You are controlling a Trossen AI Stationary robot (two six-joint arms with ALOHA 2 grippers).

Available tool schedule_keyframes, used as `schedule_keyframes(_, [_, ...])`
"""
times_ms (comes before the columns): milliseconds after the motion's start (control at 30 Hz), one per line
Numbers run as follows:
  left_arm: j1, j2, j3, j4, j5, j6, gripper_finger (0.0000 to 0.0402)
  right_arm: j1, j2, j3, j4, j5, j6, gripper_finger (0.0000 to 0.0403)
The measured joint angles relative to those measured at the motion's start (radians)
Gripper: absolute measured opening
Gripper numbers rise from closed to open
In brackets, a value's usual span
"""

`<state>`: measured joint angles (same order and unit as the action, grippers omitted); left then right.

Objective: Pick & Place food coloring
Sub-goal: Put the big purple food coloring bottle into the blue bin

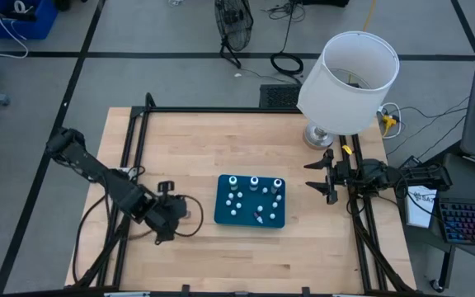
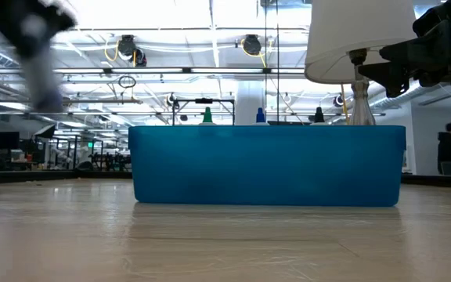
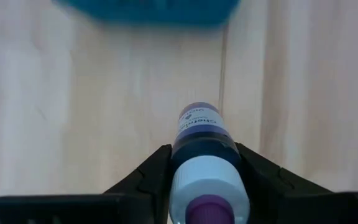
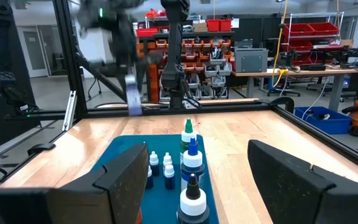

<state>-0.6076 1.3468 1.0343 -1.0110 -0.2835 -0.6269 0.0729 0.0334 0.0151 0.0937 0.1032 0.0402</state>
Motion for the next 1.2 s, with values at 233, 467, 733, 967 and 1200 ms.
schedule_keyframes(233, [0.151, 0.075, 0.309, -0.111, -0.063, 0.28, 0.0142, 0.0, 0.0, 0.0, 0.0, 0.0, 0.0, 0.0263])
schedule_keyframes(467, [0.295, 0.329, 0.571, -0.175, -0.025, 0.623, 0.0142, 0.0, 0.0, 0.0, 0.0, 0.0, 0.0, 0.0263])
schedule_keyframes(733, [0.317, 0.493, 0.639, -0.207, 0.119, 0.731, 0.0142, 0.0, 0.0, 0.0, 0.0, 0.0, 0.0, 0.0263])
schedule_keyframes(967, [0.304, 0.545, 0.632, -0.174, 0.139, 0.738, 0.0142, 0.0, 0.0, 0.0, 0.0, 0.0, 0.0, 0.0263])
schedule_keyframes(1200, [0.306, 0.566, 0.622, -0.138, 0.188, 0.766, 0.0142, 0.0, 0.0, 0.0, 0.0, 0.0, 0.0, 0.0263])
